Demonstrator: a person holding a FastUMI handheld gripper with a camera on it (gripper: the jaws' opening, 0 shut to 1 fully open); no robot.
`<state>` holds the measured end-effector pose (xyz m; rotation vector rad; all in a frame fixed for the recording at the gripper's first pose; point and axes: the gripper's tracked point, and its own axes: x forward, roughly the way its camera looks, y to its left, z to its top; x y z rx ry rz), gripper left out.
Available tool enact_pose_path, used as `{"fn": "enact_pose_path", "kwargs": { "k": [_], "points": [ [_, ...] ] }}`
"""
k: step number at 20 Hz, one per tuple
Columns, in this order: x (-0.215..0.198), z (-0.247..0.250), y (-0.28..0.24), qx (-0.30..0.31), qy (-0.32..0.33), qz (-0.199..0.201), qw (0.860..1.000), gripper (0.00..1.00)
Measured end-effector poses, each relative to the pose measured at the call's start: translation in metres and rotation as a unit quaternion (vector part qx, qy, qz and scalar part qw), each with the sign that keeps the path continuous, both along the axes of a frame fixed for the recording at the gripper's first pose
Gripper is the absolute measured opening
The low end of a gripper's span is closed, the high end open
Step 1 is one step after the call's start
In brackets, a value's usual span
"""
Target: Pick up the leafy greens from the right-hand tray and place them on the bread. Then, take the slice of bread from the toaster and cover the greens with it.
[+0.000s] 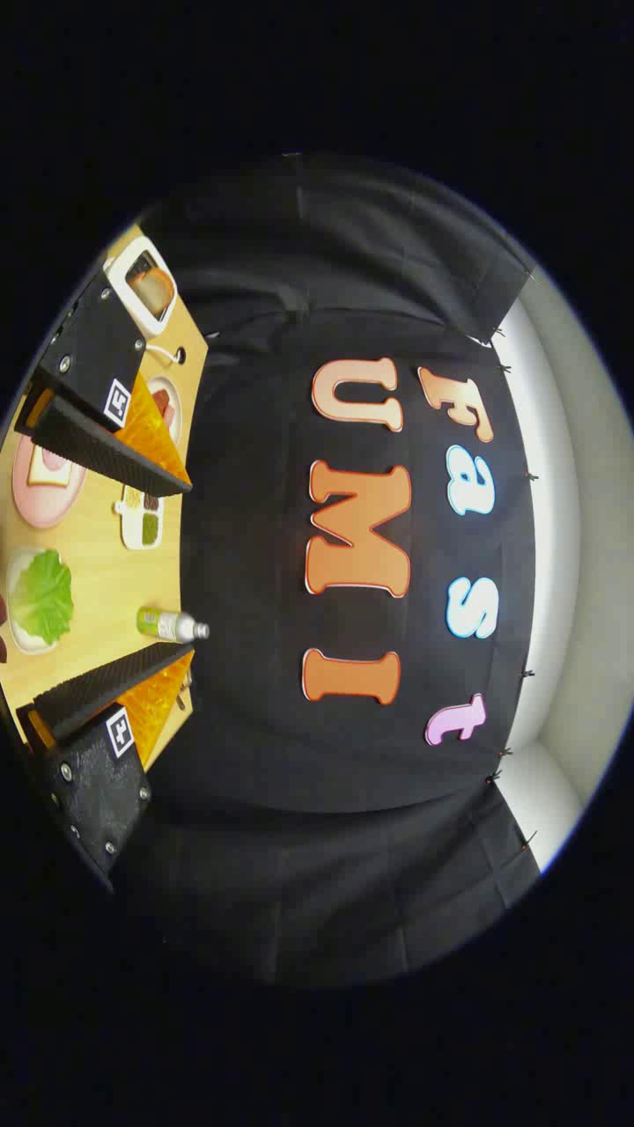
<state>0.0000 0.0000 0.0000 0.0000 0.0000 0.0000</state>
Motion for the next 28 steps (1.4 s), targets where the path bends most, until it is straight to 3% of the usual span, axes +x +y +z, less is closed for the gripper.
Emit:
{"fn": "enact_pose_path", "kwargs": {
  "k": [6, 9, 17, 22, 28],
  "points": [
    [-0.004, -0.013, 0.022, 0.055, 0.036, 0.011, 0.998, 0.99],
    [-0.001, -0.005, 0.003, 0.079, 0.026, -0.024, 0.996, 0.99],
    [0.008, -0.007, -0.013, 0.04, 0.023, -0.033, 0.998, 0.98],
    [0.022, -0.045, -0.03, 0.013, 0.055, -0.038, 0.998, 0.98],
    [0.038, -0.131, -0.048, -0.022, 0.134, -0.035, 0.99, 0.98]
  ]
}}
